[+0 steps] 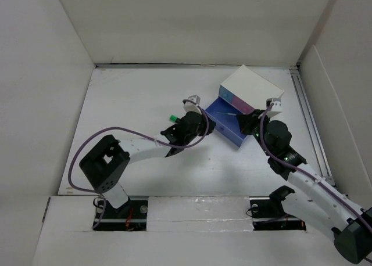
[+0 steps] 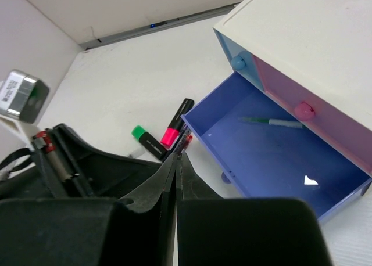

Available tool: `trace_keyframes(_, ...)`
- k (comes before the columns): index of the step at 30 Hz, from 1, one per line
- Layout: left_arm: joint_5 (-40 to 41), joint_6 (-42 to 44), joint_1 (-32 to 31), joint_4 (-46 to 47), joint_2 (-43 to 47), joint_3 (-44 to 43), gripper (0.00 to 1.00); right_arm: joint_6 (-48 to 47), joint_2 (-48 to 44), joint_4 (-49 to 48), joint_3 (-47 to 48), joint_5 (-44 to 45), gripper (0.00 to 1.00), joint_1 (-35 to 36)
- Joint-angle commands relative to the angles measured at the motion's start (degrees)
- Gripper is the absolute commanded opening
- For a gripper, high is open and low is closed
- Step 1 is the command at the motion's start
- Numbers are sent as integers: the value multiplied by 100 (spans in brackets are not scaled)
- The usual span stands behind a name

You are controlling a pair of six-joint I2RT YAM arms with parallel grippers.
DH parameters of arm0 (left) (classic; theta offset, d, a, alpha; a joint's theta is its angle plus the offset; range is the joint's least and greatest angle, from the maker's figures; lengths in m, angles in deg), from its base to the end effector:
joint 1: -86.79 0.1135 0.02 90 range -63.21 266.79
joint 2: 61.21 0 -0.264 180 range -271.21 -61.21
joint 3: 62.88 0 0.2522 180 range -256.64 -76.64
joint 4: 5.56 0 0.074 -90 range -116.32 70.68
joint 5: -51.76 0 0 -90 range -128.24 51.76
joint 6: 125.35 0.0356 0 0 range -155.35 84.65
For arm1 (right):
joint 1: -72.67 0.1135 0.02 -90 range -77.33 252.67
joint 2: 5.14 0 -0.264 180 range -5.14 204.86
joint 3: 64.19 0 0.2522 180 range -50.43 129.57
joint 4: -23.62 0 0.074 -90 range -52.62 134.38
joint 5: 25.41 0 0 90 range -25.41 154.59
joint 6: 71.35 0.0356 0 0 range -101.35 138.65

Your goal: Organize the desk

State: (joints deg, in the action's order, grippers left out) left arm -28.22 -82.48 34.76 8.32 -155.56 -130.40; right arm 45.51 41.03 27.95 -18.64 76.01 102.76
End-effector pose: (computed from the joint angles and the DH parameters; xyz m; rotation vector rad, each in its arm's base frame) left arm 0.2334 -0.2889 0.2385 -0.0519 1.9272 -1.0564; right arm 0.1747 0.0931 0.2918 0.1068 1.6857 0.5876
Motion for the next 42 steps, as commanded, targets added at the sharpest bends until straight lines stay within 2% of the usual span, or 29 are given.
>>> trace_keyframes(1,448,669,237,-627,487,453,5,-22,14,-164,222,-35,4,41)
trace_keyframes(2,483,940,237,-854,548,497,5,-22,23,-173,222,-35,7,41)
trace_keyframes(4,387,1214,237,-1032,558,551,15,-22,67,-199,222,-61,19,41)
trace_keyframes(6,351,1487,237,-1365,479,498,22,-22,94,-217,222,-87,25,41)
trace_keyframes(11,500,1593,237,-1577,329,585,22,-40,146,-226,231,-87,32,41)
trace_keyframes(23,1195,1506,237,-1911,-154,410,31,-57,261,-270,240,-149,37,41)
trace_keyframes(28,1204,1523,237,-1885,-242,401,33,-57,296,-287,249,-166,37,41)
trace_keyframes(35,1151,1611,237,-1832,-462,313,33,-48,278,-287,240,-175,37,41)
trace_keyframes(42,1099,1655,237,-1841,-585,234,26,-48,287,-287,240,-184,37,41)
